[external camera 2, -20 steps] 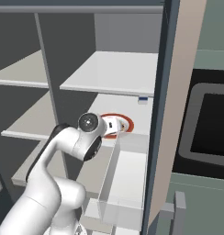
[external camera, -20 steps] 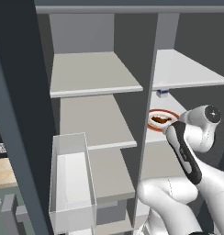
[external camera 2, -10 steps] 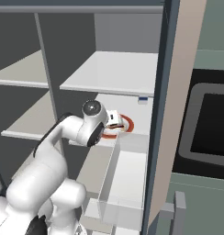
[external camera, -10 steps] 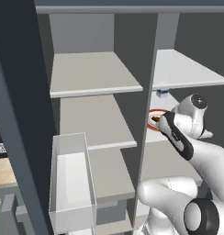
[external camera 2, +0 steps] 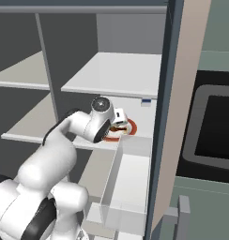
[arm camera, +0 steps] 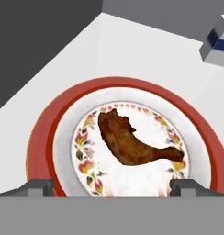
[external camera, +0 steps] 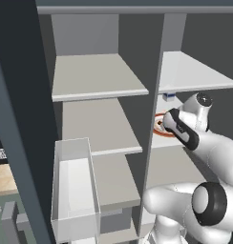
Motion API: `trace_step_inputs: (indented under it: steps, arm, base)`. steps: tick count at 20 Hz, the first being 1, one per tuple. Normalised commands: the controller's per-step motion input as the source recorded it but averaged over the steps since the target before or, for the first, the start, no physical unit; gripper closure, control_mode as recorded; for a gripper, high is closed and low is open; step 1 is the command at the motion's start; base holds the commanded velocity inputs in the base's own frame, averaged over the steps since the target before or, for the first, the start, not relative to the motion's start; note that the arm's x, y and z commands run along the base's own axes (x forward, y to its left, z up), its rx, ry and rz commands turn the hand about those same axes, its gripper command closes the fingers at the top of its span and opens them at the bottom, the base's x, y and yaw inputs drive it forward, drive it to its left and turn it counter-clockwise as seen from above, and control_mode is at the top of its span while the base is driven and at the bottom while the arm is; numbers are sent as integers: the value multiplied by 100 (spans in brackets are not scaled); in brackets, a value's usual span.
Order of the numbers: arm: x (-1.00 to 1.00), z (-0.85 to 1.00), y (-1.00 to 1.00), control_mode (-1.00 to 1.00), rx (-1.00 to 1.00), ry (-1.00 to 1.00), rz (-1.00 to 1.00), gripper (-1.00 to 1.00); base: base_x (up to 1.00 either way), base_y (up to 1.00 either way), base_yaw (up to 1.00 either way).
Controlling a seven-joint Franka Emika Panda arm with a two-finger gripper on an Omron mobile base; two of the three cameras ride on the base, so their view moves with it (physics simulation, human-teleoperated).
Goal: Retrieve the chicken drumstick from the fridge and place it on the saucepan with marinade on the stove.
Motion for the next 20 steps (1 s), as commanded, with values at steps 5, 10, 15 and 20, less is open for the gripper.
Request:
trace_step_inputs:
  steps: [5,10,15,20]
  arm:
    - [25,-34,0,-100,0,-3,10,-100]
    - [37,-4,0,-100,0,4,13,-100]
    - [39,0,-3,-100,0,1,13,-100]
    - [30,-4,-15,-100,0,3,14,-100]
  base:
    - [0,0,0]
    - [0,0,0]
    - [0,0,0]
    - [0,0,0]
